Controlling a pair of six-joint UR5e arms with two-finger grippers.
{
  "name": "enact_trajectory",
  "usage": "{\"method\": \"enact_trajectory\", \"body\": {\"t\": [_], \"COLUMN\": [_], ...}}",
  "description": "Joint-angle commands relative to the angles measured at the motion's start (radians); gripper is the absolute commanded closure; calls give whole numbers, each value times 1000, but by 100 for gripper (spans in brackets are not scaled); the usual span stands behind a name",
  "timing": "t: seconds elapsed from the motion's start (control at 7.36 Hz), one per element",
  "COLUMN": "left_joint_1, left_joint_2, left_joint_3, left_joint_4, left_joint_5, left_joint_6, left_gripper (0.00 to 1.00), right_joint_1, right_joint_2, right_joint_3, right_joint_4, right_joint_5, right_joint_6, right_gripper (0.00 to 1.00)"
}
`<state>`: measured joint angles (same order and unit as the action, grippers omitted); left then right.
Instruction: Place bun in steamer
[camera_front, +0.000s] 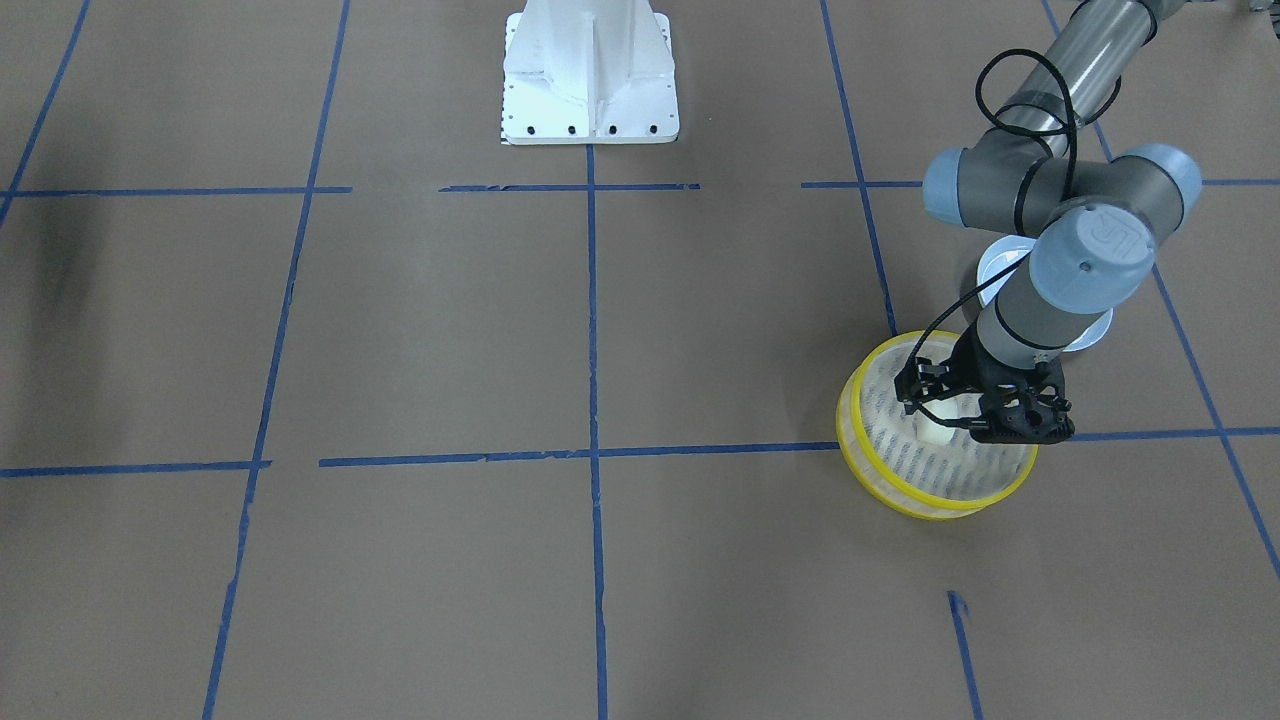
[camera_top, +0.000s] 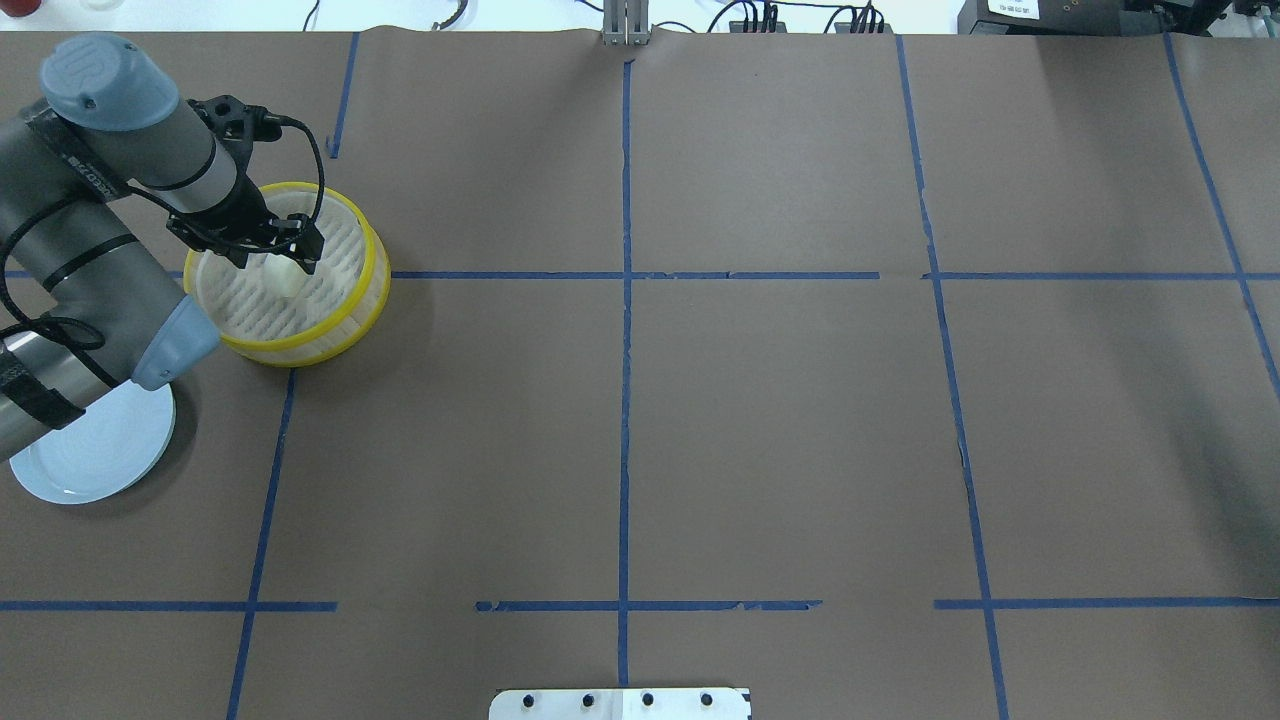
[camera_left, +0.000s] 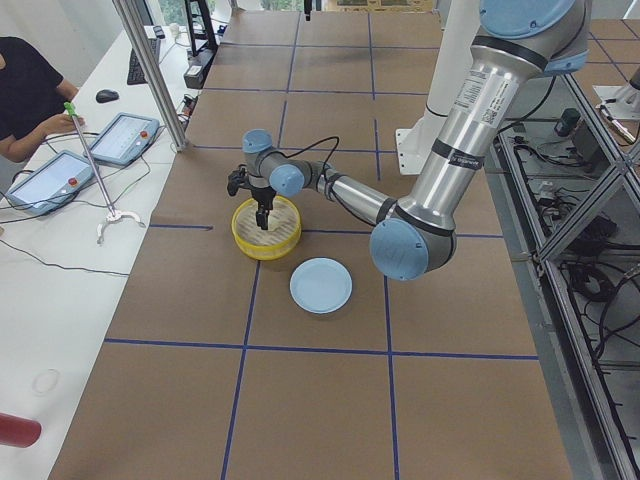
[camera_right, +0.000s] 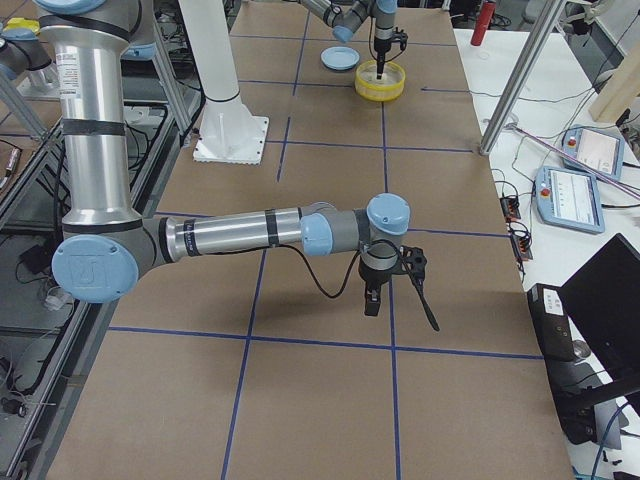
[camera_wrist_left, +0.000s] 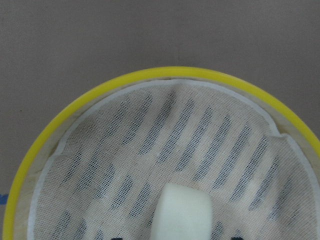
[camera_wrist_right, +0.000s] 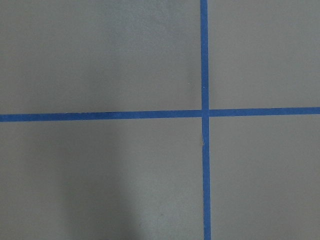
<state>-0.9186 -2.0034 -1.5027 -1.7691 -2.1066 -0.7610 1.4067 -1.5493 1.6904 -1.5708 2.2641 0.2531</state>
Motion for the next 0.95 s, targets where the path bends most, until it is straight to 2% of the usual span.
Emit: {"method": "enact_trajectory", "body": {"t": [0.0, 0.14, 0.41, 0.54, 0.68, 0.82], "left_joint_1": [-3, -31, -89, -197, -271, -386], "left_joint_2": [2, 5, 163, 207, 251, 296], "left_joint_3": [-55, -133, -401, -427, -413, -378], "left_joint_4": [11, 28, 48, 46, 49, 51], "left_joint_5": [2, -1, -4, -12, -19, -89], "left_joint_6": [5, 6, 8, 70, 268, 401], "left_gripper": [0, 0, 0, 0, 0, 0], "right_joint_1": [0, 0, 0, 0, 0, 0], "right_joint_2": [0, 0, 0, 0, 0, 0], "right_joint_3": [0, 0, 0, 0, 0, 0], "right_joint_4": [0, 0, 0, 0, 0, 0], "right_joint_5": [0, 0, 0, 0, 0, 0], "right_joint_6": [0, 0, 0, 0, 0, 0], "right_gripper": [0, 0, 0, 0, 0, 0]}}
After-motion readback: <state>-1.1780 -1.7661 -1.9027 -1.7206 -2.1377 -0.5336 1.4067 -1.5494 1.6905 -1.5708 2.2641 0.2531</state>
